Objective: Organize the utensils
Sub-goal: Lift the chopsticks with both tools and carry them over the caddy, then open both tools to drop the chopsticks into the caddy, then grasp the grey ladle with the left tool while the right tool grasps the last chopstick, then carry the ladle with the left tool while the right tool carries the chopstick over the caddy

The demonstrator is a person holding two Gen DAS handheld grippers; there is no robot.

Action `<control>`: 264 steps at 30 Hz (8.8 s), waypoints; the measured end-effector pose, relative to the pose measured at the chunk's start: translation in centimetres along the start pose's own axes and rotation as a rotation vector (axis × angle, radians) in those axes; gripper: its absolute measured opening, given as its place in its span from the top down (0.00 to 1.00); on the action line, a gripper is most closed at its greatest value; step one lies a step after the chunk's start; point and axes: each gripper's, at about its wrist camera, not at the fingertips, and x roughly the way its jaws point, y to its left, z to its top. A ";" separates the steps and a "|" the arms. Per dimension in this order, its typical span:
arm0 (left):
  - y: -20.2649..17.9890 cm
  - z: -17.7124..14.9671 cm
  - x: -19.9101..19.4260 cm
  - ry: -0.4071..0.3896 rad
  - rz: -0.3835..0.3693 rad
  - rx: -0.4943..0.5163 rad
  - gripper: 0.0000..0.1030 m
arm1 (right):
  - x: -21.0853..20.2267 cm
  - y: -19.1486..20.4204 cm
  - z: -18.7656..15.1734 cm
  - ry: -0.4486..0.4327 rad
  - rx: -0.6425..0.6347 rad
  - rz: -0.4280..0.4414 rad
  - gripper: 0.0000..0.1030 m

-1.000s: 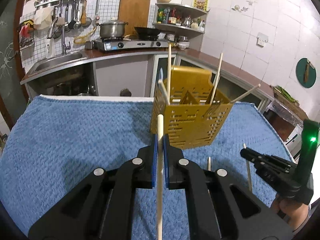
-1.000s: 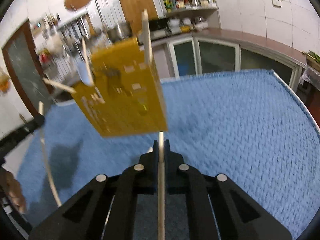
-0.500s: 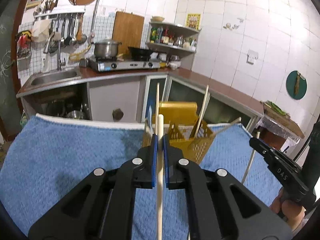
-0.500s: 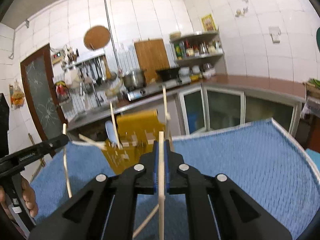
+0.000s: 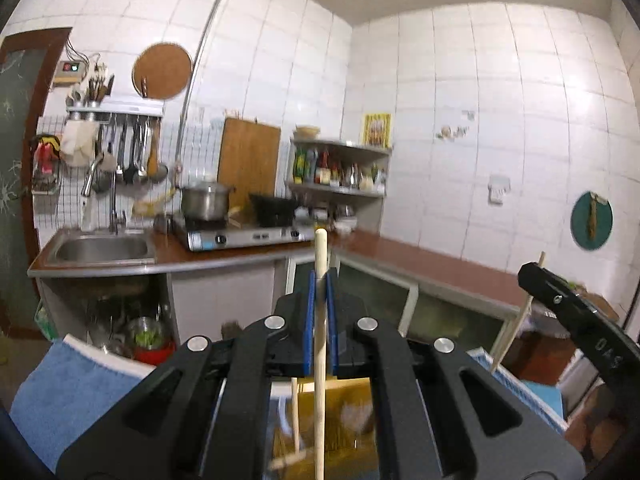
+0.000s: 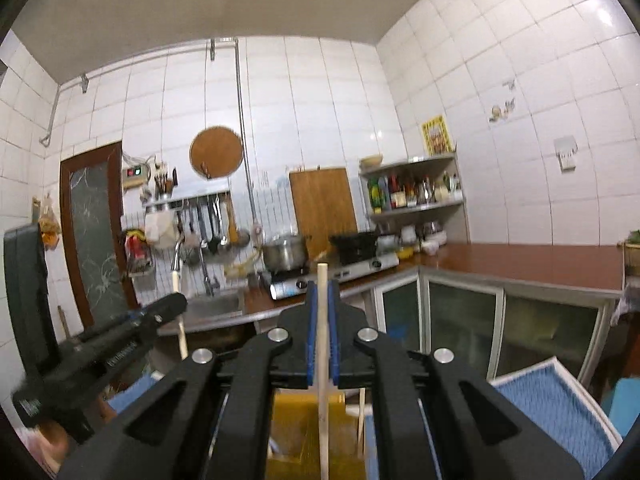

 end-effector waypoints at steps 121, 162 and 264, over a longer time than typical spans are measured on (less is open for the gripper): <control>4.4 -20.9 -4.9 0.664 0.050 -0.026 0.05 | 1.3 -5.8 -14.6 0.579 0.153 -0.163 0.94; -9.8 -25.7 0.6 0.936 -0.254 0.160 0.93 | -5.6 -15.2 -10.6 0.543 0.139 -0.312 0.95; -0.7 -8.4 5.5 0.207 -0.004 0.091 0.94 | 6.8 -3.2 -1.8 0.195 -0.095 -0.025 0.95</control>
